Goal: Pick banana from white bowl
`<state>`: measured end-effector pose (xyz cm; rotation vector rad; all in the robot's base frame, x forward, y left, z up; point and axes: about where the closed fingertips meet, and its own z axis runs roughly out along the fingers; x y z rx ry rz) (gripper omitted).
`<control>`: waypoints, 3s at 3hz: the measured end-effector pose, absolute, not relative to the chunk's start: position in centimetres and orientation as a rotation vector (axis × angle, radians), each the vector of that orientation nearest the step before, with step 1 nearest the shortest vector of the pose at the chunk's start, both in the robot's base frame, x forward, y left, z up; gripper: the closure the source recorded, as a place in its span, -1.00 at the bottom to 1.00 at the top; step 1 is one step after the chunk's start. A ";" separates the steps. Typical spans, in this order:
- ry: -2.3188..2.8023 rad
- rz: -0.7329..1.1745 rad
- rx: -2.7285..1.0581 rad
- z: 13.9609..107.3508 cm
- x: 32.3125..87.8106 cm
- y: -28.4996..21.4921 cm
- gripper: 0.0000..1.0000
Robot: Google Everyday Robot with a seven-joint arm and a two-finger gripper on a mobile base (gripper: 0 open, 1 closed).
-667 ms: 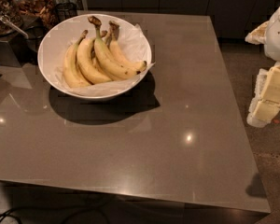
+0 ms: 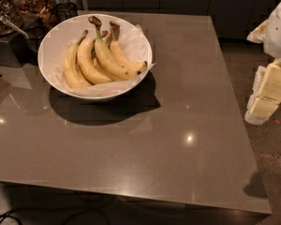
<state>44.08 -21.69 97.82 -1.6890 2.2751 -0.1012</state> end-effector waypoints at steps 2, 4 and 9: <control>2.455 -0.135 -1.496 100.4 48.2 -18.8 -1.00; 2.412 -0.155 -1.471 100.5 48.9 -16.0 -1.00; 2.338 -0.178 -1.531 101.0 50.5 -5.4 -1.00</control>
Offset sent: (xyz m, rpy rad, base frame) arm 0.0545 0.0499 0.0364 -0.0299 0.1209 -0.3097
